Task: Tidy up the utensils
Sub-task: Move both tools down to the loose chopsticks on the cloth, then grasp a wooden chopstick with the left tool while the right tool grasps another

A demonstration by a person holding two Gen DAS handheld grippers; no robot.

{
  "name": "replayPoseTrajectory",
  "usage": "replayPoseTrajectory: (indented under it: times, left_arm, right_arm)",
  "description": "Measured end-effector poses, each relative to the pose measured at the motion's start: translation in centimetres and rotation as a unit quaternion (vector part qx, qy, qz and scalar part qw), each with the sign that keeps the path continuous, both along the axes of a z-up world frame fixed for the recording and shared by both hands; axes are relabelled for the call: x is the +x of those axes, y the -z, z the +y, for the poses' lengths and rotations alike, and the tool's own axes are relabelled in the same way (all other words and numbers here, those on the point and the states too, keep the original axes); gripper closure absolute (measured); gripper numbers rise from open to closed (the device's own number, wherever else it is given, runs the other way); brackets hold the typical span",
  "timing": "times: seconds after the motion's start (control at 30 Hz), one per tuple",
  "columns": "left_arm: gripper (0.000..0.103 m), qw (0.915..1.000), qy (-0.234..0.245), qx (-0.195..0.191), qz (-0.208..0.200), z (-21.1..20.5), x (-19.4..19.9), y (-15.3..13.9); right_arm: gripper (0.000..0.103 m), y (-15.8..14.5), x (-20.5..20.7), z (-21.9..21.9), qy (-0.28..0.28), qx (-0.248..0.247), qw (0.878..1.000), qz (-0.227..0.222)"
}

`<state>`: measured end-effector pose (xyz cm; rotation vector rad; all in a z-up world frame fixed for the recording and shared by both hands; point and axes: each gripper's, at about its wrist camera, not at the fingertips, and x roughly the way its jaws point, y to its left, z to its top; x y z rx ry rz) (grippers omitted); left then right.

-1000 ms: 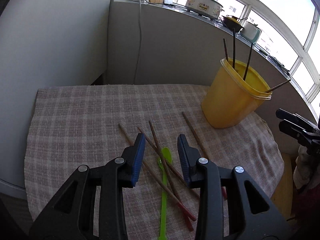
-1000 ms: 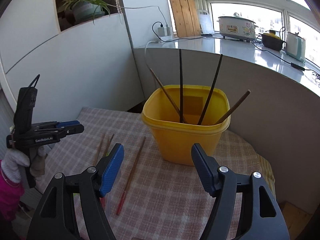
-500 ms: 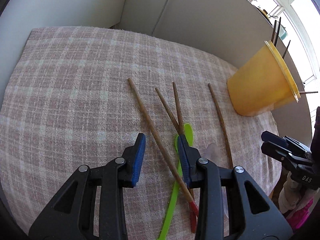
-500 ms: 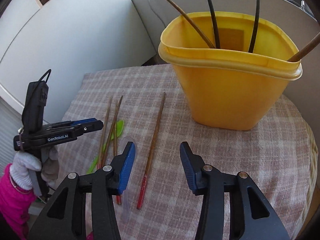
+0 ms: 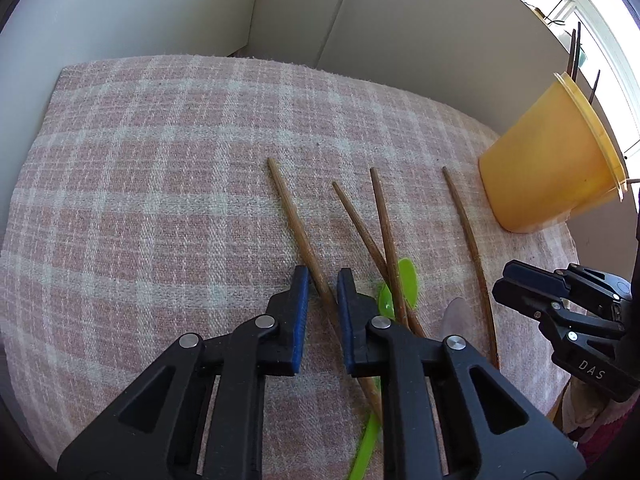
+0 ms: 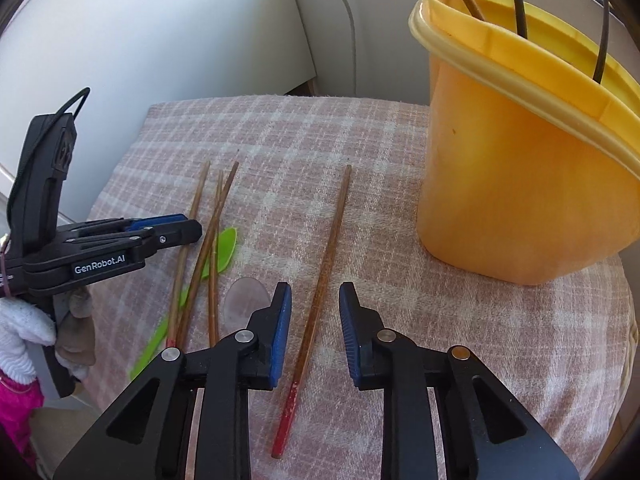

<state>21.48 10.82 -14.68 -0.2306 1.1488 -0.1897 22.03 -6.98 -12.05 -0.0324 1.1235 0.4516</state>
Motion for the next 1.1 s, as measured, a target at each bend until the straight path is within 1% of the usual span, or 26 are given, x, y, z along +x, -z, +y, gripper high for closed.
replayPoseTrajectory:
  times: [0.1, 0.37, 0.5, 0.6, 0.77, 1.1]
  left_arm:
    - [0.097, 1.0000, 0.001, -0.001, 0.000, 0.6, -0.2, 0.1]
    - [0.098, 1.0000, 0.006, 0.001, -0.007, 1.5, -0.9, 0.0]
    - [0.098, 1.0000, 0.003, -0.004, -0.008, 1.5, -1.0, 0.0]
    - [0.098, 0.9999, 0.000, -0.008, -0.010, 2.0, -1.8, -0.3]
    - [0.098, 0.9996, -0.008, -0.018, -0.022, 3.2, -3.1, -1.1]
    - [0.099, 0.9977, -0.009, -0.030, -0.061, 4.2, -5.0, -4.1]
  right_arm:
    - [0.083, 0.5, 0.4, 0.9, -0.004, -0.016, 1.000, -0.001]
    - [0.086, 1.6, 1.5, 2.3, -0.003, -0.048, 0.999, 0.000]
    - [0.092, 2.3, 2.2, 2.6, 0.004, -0.055, 0.998, 0.008]
    - [0.095, 2.4, 2.5, 2.7, 0.007, -0.054, 0.998, 0.009]
    - [0.098, 2.1, 2.1, 2.3, 0.004, -0.040, 0.999, 0.012]
    - [0.098, 0.6, 1.1, 0.9, 0.004, 0.000, 1.000, 0.001]
